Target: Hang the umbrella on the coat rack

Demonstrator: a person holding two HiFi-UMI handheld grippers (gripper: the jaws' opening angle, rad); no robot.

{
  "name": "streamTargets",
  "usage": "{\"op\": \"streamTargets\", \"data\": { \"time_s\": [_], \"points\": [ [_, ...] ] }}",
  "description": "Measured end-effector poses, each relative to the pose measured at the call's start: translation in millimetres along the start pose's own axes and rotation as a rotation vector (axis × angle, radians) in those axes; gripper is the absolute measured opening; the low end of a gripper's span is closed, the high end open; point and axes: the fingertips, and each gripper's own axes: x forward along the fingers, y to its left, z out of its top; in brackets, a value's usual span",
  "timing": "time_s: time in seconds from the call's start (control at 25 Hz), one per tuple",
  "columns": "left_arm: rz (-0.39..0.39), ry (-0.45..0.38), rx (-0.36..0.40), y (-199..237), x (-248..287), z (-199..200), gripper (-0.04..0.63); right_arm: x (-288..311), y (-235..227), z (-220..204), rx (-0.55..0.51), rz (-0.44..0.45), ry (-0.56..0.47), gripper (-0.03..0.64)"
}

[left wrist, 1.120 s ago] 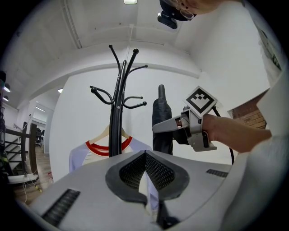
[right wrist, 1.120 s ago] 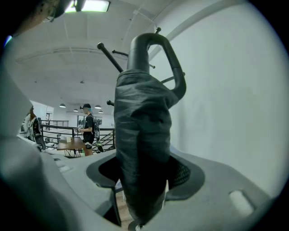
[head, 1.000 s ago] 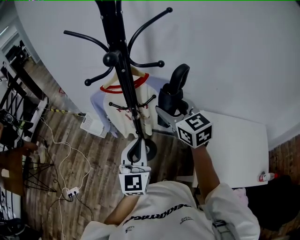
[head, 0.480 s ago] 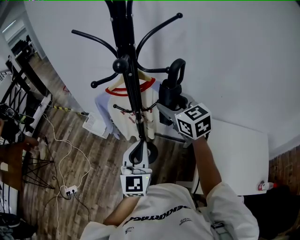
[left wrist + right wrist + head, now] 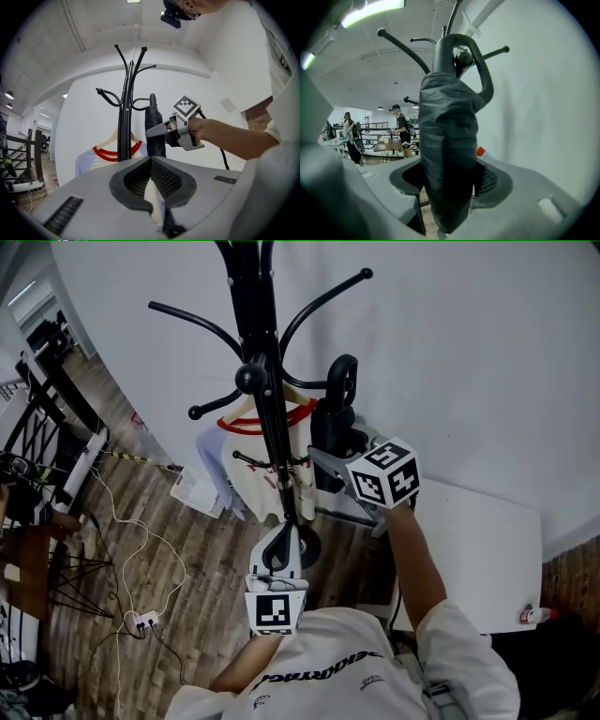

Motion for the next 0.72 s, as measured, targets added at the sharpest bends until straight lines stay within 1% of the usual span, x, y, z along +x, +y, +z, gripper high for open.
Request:
{"op": "streamTargets", "data": {
  "time_s": [0.28,0.48,0.72],
  "points": [
    [0.024,0.003,-0.001,11,-5,-1,-0.002,16,12,-2,0.026,0.055,0.013,0.270],
    [0.049,0.008,-0.010,23,-7,-4,-0.002,30,20,-12,0.030,0.078,0.038,0.270],
    [0.046,0.015,-0.018,27,-11,-5,-0.002,42,25,-25,0.039,0.081,0.069,0.270]
  ]
}}
